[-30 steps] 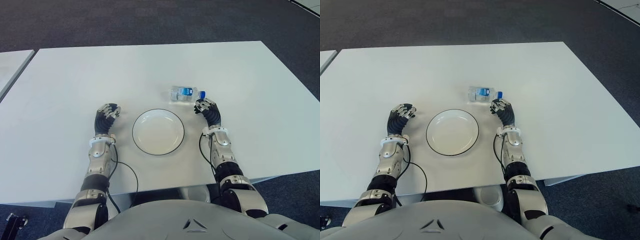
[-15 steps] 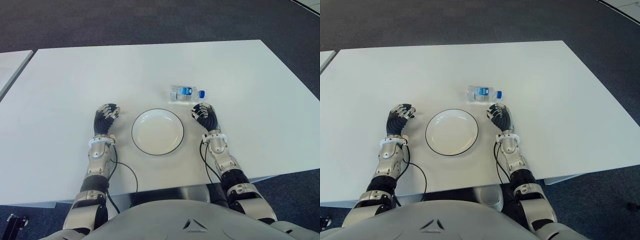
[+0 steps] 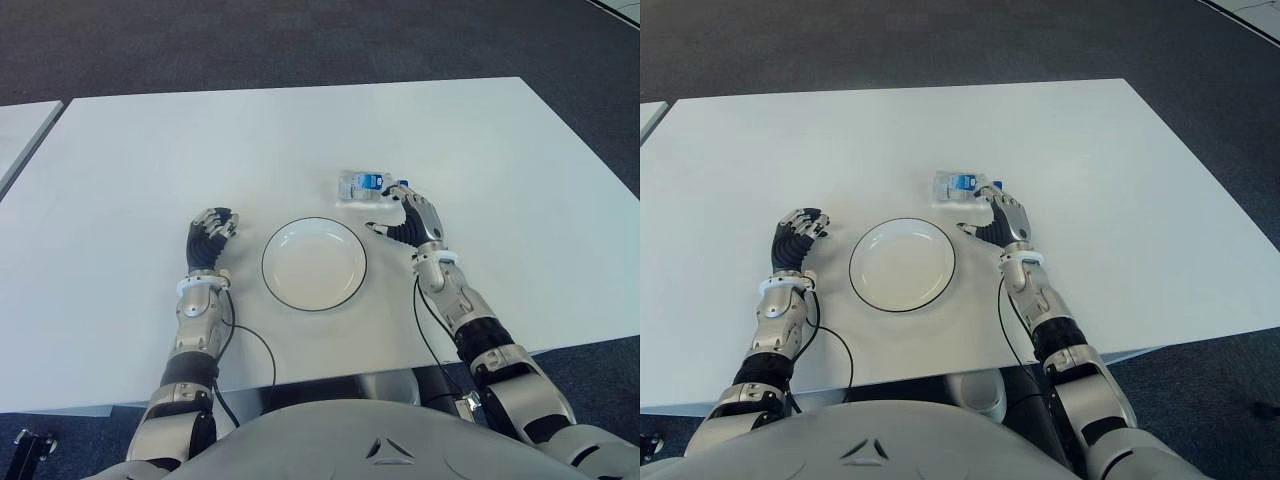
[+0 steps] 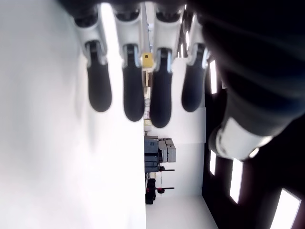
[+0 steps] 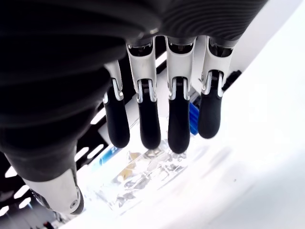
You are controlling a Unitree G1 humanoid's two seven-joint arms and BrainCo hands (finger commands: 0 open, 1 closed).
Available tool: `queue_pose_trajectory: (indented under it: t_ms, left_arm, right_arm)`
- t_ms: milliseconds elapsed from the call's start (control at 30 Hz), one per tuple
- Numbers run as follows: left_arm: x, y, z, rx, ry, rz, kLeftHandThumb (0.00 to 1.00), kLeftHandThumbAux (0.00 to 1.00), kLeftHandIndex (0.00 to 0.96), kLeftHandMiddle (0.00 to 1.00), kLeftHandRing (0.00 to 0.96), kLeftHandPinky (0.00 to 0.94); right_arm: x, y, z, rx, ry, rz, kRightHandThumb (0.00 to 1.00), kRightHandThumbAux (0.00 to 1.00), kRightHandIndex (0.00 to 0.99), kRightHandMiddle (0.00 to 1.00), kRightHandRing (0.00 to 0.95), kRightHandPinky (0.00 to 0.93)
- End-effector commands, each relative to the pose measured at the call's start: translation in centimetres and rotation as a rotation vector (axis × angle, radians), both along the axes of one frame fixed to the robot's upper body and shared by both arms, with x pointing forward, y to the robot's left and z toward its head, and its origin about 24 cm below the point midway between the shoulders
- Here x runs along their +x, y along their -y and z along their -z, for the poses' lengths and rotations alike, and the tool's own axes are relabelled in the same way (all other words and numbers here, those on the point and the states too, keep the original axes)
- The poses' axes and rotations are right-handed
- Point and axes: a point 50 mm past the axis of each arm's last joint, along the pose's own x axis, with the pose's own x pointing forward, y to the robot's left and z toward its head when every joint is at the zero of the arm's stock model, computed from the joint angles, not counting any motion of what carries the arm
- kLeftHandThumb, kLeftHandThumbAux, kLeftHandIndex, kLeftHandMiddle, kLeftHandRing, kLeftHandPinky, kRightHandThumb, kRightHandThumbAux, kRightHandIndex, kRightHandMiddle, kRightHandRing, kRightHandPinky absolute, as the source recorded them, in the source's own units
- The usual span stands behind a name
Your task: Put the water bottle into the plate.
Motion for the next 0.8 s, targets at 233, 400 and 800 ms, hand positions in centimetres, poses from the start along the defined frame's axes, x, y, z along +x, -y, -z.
queue_pose_trajectory:
  t_ms: [233,400,800]
  left_arm:
    - [-4.2,1.1,4.8,-0.074,-0.302,-0.019,0.833,0.682,0.406,0.472,0.505,0.492]
    - [-4.3,1.1,4.8,-0.072,-0.301,-0.018,0.832,0.683,0.403,0.474,0.508,0.492]
    - [-4.6,1.0,4.7,-0.074,-0.297,-0.032,0.831,0.683,0.401,0.475,0.504,0.489]
  right_arm:
    - [2.2,-0.8,-0.8,-0.198,-0.017,-0.023,0.599,0.370,0.004,0.004,0.004,0.006]
    - [2.9,-1.2,-1.3,-0.238,-0.048,-0.012,0.646,0.290,0.000,0.000,0.000,0.000]
    - [4.8,-2.1,-2.0,-0.317,-0.120,0.039,0.766,0.249,0.000,0.000,0.000,0.000]
